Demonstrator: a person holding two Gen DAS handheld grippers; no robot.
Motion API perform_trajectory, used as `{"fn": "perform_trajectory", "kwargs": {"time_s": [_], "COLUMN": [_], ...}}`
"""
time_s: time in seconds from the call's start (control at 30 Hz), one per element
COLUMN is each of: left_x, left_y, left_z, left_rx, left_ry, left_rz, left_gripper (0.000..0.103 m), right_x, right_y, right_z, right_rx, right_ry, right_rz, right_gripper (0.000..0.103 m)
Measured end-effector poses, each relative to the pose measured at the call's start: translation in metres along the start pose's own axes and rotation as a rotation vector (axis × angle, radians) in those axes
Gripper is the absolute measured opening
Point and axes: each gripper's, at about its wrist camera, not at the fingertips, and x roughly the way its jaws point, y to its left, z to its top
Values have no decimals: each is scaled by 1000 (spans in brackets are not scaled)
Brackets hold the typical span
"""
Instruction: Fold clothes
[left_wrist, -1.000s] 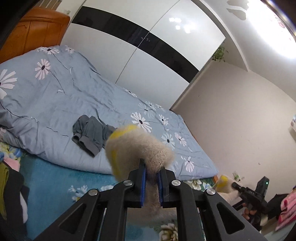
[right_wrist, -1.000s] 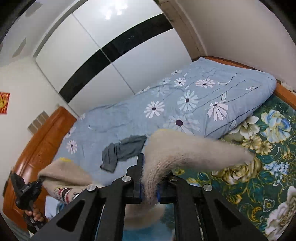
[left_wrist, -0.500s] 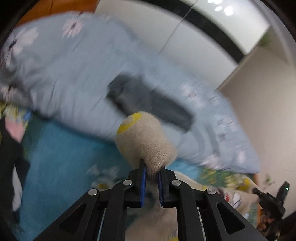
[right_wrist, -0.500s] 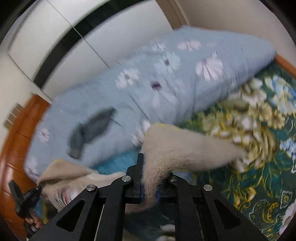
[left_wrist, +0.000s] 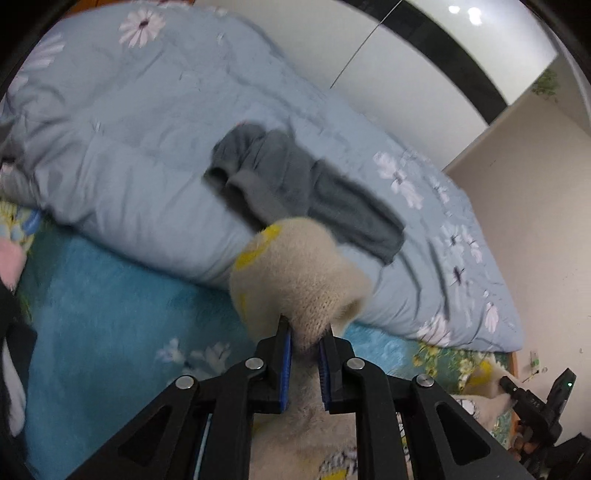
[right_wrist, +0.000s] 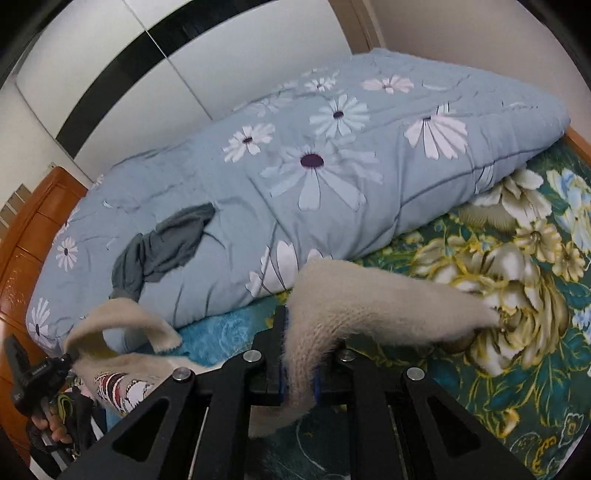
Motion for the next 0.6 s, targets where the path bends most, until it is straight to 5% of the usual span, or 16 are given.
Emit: {"fn": "perform_trajectory", "kwargs": {"time_s": [0.13,0.2,0.27,0.4,0.6], "left_x": [3,-5,-15,-17,24], "left_y": [34,47,53,59,54], "left_z": [-10,-21,-38,-86,-159], "left_rx": [-111,-136,-122,-53,-5], "left_ry": [69,83,83,148,308], "left_rz": [-23,-56,-74,-56,-7], "left_gripper": [24,43,57,60,60], "right_x": [4,-3,-17,-30,21], "right_y": [-4,-7,-11,-9,10], "right_z": [-11,-15,-23,-57,-138], "right_rx": [-29,-25,-5,-34,-121], "right_ry": [34,17,-10,13,266], "right_rz": [-7,1,60,119,151], "right_gripper": [21,59,68,68,68]}}
